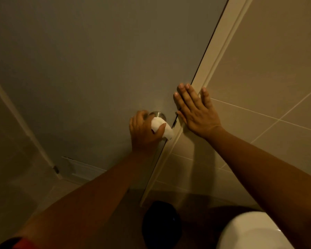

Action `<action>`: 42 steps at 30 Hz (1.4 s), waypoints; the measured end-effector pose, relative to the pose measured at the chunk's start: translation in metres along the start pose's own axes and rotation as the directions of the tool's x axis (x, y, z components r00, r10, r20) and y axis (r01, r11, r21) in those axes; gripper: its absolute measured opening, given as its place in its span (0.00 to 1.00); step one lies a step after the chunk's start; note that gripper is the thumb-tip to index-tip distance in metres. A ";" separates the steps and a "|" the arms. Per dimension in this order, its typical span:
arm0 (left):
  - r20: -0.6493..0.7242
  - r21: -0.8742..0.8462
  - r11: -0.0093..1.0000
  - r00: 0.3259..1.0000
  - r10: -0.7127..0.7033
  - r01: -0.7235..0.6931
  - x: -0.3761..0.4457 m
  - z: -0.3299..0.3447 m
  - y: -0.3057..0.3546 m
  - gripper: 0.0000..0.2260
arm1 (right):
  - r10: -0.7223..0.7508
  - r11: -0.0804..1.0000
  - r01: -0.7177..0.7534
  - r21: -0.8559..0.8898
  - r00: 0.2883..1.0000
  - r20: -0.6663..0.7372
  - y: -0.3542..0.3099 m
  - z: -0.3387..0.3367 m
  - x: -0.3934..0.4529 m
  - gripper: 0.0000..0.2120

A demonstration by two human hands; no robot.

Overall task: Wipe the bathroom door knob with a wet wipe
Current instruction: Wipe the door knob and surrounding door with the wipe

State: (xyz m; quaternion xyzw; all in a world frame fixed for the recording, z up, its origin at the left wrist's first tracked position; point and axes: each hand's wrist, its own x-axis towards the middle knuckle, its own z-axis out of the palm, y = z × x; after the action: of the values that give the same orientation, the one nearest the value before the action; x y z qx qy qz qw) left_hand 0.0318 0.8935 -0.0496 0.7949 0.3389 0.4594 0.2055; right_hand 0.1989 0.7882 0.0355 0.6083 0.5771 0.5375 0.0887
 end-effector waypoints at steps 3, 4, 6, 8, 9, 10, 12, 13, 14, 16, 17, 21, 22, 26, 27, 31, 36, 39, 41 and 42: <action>0.144 -0.232 0.955 0.977 -0.156 0.186 -0.008 -0.002 0.004 0.22 | -0.011 1.000 0.011 -0.002 1.000 -0.025 0.001 0.006 -0.002 0.29; 0.146 -0.280 0.928 0.966 -0.212 0.246 -0.008 -0.001 0.006 0.21 | -0.013 1.000 0.013 0.000 0.999 -0.033 0.000 0.007 -0.002 0.29; 0.120 -0.347 0.862 0.929 -0.350 0.370 -0.005 0.000 0.014 0.19 | -0.012 1.000 0.012 0.004 0.999 -0.045 0.000 0.009 -0.003 0.29; 0.195 -0.437 0.682 0.802 -0.565 0.587 0.002 -0.002 0.021 0.16 | -0.010 1.000 0.010 0.005 0.999 -0.053 0.000 0.011 -0.003 0.30; 0.276 -0.475 0.547 0.707 -0.651 0.689 0.005 -0.003 0.023 0.16 | -0.009 1.000 0.009 0.003 0.998 -0.058 0.000 0.012 -0.003 0.30; 0.357 -0.506 0.415 0.622 -0.697 0.756 0.008 -0.002 0.025 0.15 | -0.010 1.000 0.010 -0.001 0.998 -0.063 0.000 0.013 -0.004 0.30; 0.447 -0.529 0.274 0.539 -0.714 0.803 0.012 -0.003 0.029 0.15 | -0.016 1.000 0.015 -0.010 0.997 -0.072 0.000 0.014 -0.004 0.30; 0.452 -0.532 0.264 0.534 -0.715 0.804 0.013 -0.003 0.032 0.15 | -0.018 1.000 0.017 -0.014 0.997 -0.078 0.000 0.015 -0.004 0.30; 0.439 -0.533 0.278 0.542 -0.716 0.799 0.014 -0.004 0.035 0.15 | -0.018 1.000 0.017 -0.015 0.996 -0.084 0.000 0.015 -0.003 0.30; 0.396 -0.517 0.357 0.587 -0.706 0.778 0.014 -0.005 0.039 0.16 | -0.020 1.000 0.019 -0.013 0.996 -0.092 0.000 0.015 -0.004 0.30; 0.371 -0.509 0.405 0.618 -0.693 0.760 0.013 -0.005 0.041 0.17 | -0.021 1.000 0.020 -0.011 0.995 -0.095 0.001 0.015 -0.004 0.30; 0.243 -0.458 0.591 0.733 -0.635 0.664 0.006 0.004 0.046 0.18 | -0.016 1.000 0.016 -0.001 0.996 -0.089 0.001 0.015 -0.004 0.30; 0.225 -0.455 0.597 0.734 -0.641 0.661 0.006 0.006 0.047 0.18 | -0.015 1.000 0.015 0.000 0.996 -0.086 0.001 0.015 -0.004 0.30; 0.245 -0.513 0.526 0.703 -0.667 0.678 0.004 0.011 0.046 0.16 | -0.011 1.000 0.011 -0.004 0.997 -0.082 0.000 0.015 -0.004 0.30; 0.249 -0.549 0.513 0.714 -0.654 0.661 0.001 0.011 0.043 0.15 | -0.011 1.000 0.010 -0.009 0.996 -0.084 0.000 0.015 -0.004 0.30; 0.274 -0.687 0.466 0.793 -0.544 0.557 -0.015 0.007 0.036 0.17 | -0.012 1.000 0.010 -0.021 0.996 -0.094 0.000 0.017 -0.005 0.30; 0.234 -0.691 0.467 0.782 -0.578 0.551 -0.031 0.000 0.030 0.14 | -0.013 1.000 0.011 -0.018 0.996 -0.093 0.000 0.019 -0.005 0.31; 0.226 -0.682 0.372 0.665 -0.712 0.630 -0.036 -0.005 0.024 0.04 | -0.006 1.000 0.003 -0.030 0.996 -0.087 0.000 0.019 -0.005 0.31; 0.219 -0.658 0.379 0.647 -0.731 0.651 -0.037 -0.007 0.020 0.07 | -0.009 0.999 0.006 -0.031 0.996 -0.090 -0.001 0.019 -0.006 0.31; 0.227 -0.648 0.395 0.660 -0.716 0.651 -0.037 -0.009 0.018 0.07 | -0.009 0.999 0.006 -0.035 0.996 -0.093 -0.001 0.020 -0.005 0.31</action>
State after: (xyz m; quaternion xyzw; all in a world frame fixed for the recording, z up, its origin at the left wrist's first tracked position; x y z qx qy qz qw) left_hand 0.0179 0.8544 -0.0556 0.4282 0.4490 0.4583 0.6364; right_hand 0.2145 0.7942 0.0239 0.5787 0.5735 0.5750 0.0742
